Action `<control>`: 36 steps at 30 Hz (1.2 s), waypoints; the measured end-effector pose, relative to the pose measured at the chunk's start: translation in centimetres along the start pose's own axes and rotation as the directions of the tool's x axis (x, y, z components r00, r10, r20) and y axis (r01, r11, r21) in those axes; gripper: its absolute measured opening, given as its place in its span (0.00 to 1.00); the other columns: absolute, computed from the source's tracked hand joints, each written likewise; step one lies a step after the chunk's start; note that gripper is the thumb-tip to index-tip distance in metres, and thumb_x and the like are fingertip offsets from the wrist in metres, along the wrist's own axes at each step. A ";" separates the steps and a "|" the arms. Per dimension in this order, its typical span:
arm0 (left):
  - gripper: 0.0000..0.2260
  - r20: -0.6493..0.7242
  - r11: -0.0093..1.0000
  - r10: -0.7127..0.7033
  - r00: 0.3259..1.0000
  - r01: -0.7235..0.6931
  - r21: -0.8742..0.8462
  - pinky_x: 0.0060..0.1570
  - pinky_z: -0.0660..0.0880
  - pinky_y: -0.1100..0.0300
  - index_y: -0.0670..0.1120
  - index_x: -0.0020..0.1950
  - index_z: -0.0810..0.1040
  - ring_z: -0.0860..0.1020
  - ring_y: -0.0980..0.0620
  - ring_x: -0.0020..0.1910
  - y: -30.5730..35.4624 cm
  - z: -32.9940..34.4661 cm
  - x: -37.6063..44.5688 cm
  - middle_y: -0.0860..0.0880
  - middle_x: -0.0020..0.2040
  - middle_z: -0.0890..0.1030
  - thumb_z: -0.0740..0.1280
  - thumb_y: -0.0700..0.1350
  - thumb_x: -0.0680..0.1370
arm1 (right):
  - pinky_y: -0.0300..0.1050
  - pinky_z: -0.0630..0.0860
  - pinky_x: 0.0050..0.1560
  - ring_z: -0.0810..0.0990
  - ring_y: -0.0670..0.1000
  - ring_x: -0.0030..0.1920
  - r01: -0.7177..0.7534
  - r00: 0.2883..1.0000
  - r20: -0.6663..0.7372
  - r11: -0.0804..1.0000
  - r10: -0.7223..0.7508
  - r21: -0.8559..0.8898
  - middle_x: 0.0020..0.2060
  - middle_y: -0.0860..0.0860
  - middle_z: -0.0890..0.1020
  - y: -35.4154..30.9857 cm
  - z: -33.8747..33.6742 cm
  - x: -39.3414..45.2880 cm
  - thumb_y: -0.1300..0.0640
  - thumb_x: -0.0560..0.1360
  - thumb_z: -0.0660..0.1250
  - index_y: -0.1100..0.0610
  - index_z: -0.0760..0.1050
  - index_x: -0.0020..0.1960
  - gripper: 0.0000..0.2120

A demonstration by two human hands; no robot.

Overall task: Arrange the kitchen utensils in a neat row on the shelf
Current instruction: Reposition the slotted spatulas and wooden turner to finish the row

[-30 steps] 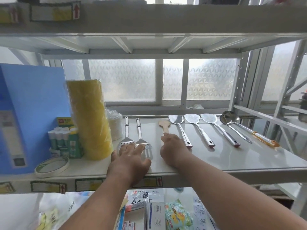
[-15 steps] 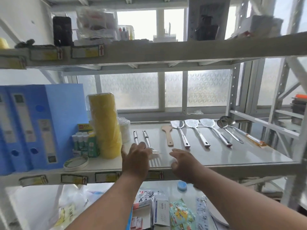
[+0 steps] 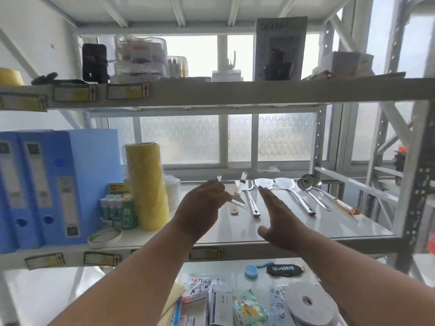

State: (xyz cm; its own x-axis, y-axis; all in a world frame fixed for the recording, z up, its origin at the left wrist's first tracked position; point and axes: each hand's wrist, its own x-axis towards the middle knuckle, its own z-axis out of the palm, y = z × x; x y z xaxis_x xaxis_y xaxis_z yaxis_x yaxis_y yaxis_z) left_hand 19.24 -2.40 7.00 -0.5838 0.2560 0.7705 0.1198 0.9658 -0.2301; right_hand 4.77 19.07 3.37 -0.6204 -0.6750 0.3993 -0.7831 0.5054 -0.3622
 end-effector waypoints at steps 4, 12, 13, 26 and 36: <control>0.19 0.129 0.947 0.309 0.942 -0.317 0.045 0.55 0.84 0.48 0.49 0.47 0.86 0.81 0.49 0.51 0.7 -0.7 0.7 0.51 0.43 0.81 0.56 0.35 0.81 | 0.60 0.57 0.78 0.46 0.55 0.83 0.025 0.991 -0.118 0.960 -0.060 -0.280 0.83 0.51 0.40 1.0 -2.4 1.5 0.49 0.71 0.73 0.41 0.30 0.81 0.58; 0.11 0.142 0.851 0.518 0.843 -0.525 0.010 0.58 0.84 0.47 0.45 0.46 0.85 0.83 0.47 0.46 2.6 -2.3 2.4 0.48 0.42 0.82 0.66 0.34 0.80 | 0.54 0.48 0.80 0.42 0.50 0.82 0.185 0.929 0.371 0.878 -0.010 -0.441 0.83 0.43 0.46 1.4 -3.8 3.1 0.55 0.66 0.79 0.34 0.33 0.79 0.63; 0.10 0.141 0.860 0.502 0.854 -0.509 0.022 0.58 0.84 0.46 0.45 0.47 0.85 0.83 0.46 0.46 2.3 -2.3 2.5 0.48 0.42 0.81 0.66 0.34 0.81 | 0.53 0.50 0.80 0.45 0.51 0.83 0.170 0.923 0.384 0.886 0.010 -0.431 0.83 0.44 0.50 1.3 -3.6 3.1 0.56 0.67 0.78 0.35 0.37 0.81 0.61; 0.15 0.118 0.860 0.502 0.857 -0.509 0.030 0.61 0.83 0.45 0.45 0.63 0.85 0.81 0.45 0.45 -0.7 -1.2 -0.4 0.47 0.44 0.81 0.73 0.32 0.79 | 0.53 0.68 0.59 0.75 0.55 0.55 0.199 0.977 0.152 0.901 -0.150 -0.385 0.56 0.50 0.78 1.1 1.0 2.3 0.54 0.82 0.59 0.50 0.69 0.58 0.06; 0.21 0.134 0.822 -0.505 0.852 0.523 -0.226 0.66 0.77 0.51 0.43 0.74 0.77 0.82 0.44 0.60 -2.7 1.2 -2.2 0.44 0.62 0.85 0.70 0.38 0.80 | 0.50 0.70 0.42 0.84 0.63 0.50 -0.197 0.971 -0.198 0.926 0.138 -0.321 0.49 0.59 0.83 -2.5 -1.3 4.2 0.51 0.83 0.57 0.56 0.67 0.55 0.08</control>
State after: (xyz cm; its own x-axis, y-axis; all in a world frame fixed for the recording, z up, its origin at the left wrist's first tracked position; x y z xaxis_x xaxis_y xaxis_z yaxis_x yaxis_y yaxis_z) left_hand 19.21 -5.58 5.19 -0.6656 -0.2755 0.6936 -0.0253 0.9372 0.3479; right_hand 4.04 15.70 7.06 -0.7183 -0.4792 0.5044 -0.6170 0.7738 -0.1436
